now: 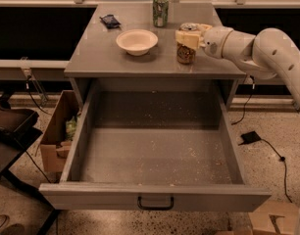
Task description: Pick orange can from top drawer and place on counter
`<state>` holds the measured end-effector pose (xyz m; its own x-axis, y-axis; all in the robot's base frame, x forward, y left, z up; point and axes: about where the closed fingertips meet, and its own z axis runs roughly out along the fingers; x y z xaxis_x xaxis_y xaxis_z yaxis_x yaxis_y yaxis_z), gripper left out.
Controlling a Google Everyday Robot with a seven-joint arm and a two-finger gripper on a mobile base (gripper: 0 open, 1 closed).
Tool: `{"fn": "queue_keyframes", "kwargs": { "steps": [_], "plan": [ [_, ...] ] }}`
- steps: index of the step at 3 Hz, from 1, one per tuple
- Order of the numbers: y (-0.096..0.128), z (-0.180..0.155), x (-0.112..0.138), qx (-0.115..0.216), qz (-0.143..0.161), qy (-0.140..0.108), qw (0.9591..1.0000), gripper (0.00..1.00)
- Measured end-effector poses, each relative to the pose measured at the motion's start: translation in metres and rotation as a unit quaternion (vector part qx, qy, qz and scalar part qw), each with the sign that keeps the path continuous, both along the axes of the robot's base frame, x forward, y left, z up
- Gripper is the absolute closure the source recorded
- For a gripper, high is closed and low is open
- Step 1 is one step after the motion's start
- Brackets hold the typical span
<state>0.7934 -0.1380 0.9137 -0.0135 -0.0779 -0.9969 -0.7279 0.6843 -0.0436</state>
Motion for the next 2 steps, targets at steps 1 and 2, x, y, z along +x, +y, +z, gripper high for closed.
{"fn": "queue_keyframes", "kwargs": {
  "steps": [1, 2],
  "plan": [
    [0.0001, 0.0002, 0.0000, 0.000, 0.000, 0.000, 1.0000, 0.58],
    [0.0001, 0.0002, 0.0000, 0.000, 0.000, 0.000, 1.0000, 0.36]
  ]
}}
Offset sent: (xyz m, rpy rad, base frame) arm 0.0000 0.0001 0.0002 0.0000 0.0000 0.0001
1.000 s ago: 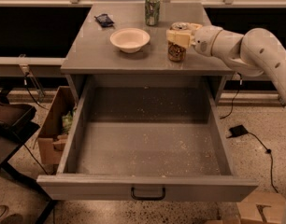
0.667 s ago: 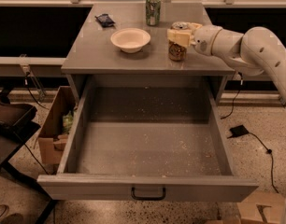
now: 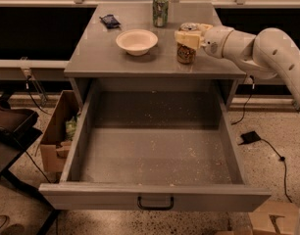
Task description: Pick orange can from top drawer and place on counter
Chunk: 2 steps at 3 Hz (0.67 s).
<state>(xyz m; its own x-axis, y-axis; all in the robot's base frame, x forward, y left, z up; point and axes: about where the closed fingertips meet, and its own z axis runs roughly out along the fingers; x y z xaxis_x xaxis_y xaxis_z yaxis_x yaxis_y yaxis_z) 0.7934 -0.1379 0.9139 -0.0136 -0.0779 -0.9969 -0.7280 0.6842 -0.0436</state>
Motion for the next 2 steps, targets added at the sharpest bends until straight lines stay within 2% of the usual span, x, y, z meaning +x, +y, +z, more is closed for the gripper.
{"fn": "queue_keyframes", "kwargs": {
  "steps": [1, 2],
  "plan": [
    [0.0001, 0.0000, 0.0000, 0.000, 0.000, 0.000, 1.0000, 0.11],
    [0.0001, 0.0000, 0.0000, 0.000, 0.000, 0.000, 1.0000, 0.00]
  ]
}}
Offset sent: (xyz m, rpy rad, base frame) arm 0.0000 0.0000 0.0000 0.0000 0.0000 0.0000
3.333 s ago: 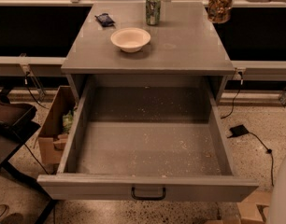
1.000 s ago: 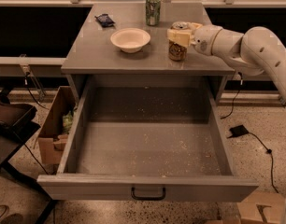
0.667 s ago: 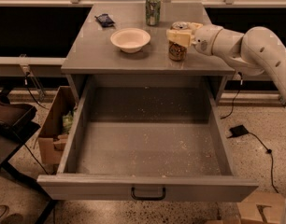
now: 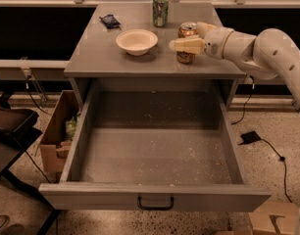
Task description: Pick orange can from top drawer and place on counter
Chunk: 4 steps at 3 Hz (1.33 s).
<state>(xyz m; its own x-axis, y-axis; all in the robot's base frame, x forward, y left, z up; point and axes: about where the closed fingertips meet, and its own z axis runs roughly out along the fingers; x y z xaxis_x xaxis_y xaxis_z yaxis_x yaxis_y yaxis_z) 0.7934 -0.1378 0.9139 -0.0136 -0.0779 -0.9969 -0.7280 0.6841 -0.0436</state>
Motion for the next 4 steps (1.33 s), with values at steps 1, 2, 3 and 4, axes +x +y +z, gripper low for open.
{"fn": "queue_keyframes", "kwargs": {
  "steps": [1, 2, 3, 4],
  "plan": [
    [-0.001, 0.004, 0.001, -0.015, -0.001, 0.007, 0.9999, 0.00],
    [-0.021, 0.025, -0.005, -0.034, 0.010, 0.009, 0.9993, 0.00],
    [-0.044, 0.065, -0.026, -0.077, 0.039, 0.001, 0.9962, 0.00],
    [-0.082, 0.101, -0.072, -0.155, 0.031, 0.016, 0.9873, 0.00]
  ]
}}
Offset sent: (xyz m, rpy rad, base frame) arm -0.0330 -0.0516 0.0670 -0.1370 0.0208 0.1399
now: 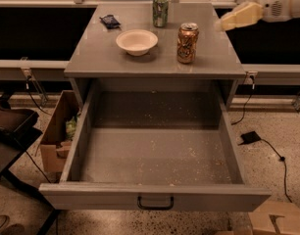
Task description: Pick orange can from top drawer and place on counter
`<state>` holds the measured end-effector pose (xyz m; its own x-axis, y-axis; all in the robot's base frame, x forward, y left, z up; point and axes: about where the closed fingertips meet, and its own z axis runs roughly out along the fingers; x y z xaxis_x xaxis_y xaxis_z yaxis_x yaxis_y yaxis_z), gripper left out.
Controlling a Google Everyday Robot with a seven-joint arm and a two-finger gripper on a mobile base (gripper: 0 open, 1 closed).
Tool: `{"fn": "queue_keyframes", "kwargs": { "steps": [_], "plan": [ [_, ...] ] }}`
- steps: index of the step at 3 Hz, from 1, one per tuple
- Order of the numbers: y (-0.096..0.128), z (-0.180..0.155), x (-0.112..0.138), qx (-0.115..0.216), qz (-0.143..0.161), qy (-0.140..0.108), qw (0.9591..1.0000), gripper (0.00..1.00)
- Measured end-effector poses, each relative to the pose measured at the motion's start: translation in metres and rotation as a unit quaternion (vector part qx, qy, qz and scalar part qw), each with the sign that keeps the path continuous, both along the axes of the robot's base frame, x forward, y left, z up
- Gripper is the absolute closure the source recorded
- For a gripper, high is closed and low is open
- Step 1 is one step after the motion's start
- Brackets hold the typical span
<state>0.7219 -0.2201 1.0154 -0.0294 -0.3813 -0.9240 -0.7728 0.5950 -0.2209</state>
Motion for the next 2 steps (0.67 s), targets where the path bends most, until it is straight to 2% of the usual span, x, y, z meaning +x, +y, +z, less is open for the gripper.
{"fn": "queue_keyframes", "kwargs": {
  "steps": [1, 2],
  "plan": [
    [-0.038, 0.012, -0.069, -0.078, -0.046, 0.044, 0.9949, 0.00],
    [-0.075, 0.047, -0.134, -0.102, -0.136, 0.026, 0.9851, 0.00]
  ]
}}
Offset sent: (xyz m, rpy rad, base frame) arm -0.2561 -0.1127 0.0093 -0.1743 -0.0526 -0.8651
